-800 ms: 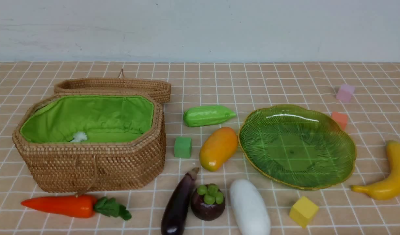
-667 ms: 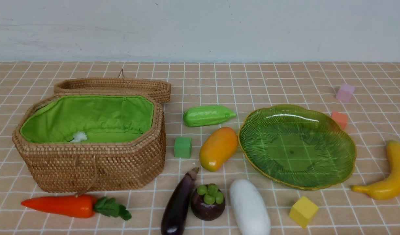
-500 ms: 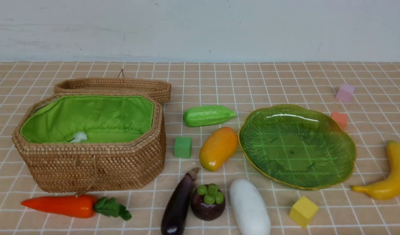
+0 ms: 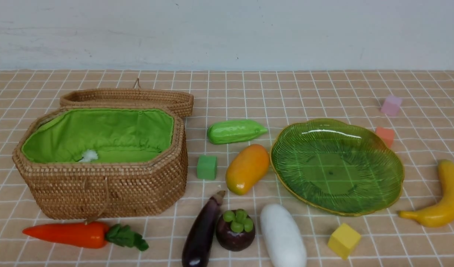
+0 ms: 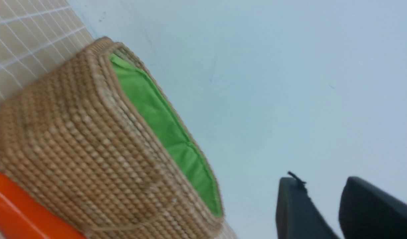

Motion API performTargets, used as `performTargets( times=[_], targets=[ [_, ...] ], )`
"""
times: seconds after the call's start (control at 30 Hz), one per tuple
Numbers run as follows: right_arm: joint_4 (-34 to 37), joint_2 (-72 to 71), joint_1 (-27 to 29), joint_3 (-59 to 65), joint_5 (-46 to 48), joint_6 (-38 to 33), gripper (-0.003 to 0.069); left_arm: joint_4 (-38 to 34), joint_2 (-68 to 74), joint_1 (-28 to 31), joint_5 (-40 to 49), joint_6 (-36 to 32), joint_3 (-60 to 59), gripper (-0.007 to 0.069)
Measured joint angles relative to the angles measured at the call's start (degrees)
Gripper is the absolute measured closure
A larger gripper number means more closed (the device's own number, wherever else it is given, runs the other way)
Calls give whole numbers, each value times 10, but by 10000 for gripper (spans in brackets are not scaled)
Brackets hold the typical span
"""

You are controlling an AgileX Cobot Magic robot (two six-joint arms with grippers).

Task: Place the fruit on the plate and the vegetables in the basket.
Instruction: Use the left arm to grab a carrot and put it into the left basket

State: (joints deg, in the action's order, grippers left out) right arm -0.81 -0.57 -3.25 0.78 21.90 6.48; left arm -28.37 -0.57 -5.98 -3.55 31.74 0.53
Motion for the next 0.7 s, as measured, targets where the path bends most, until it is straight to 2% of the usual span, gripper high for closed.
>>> performTargets(
  times=[0.07, 0.1, 0.17, 0.2, 0.4, 0.5, 0.7],
  targets=[
    [0, 0, 0, 0, 0, 0, 420, 21, 13, -16, 65, -17, 48, 543],
    [0, 0, 0, 0, 0, 0, 420, 27, 15, -18, 79, -23, 54, 552],
    [0, 0, 0, 0, 0, 0, 420, 55, 50, -34, 139, -49, 103, 626],
    [0, 0, 0, 0, 0, 0, 420, 82, 93, -49, 209, -84, 147, 638],
    [0, 0, 0, 0, 0, 0, 420, 121, 255, -77, 386, -191, 280, 637],
    [8, 0, 0, 1, -10, 7, 420, 121, 315, -77, 420, -219, 318, 637],
    [164, 0, 0, 7, -85, 102, 420, 126, 419, -77, 534, -362, 374, 637]
  ],
)
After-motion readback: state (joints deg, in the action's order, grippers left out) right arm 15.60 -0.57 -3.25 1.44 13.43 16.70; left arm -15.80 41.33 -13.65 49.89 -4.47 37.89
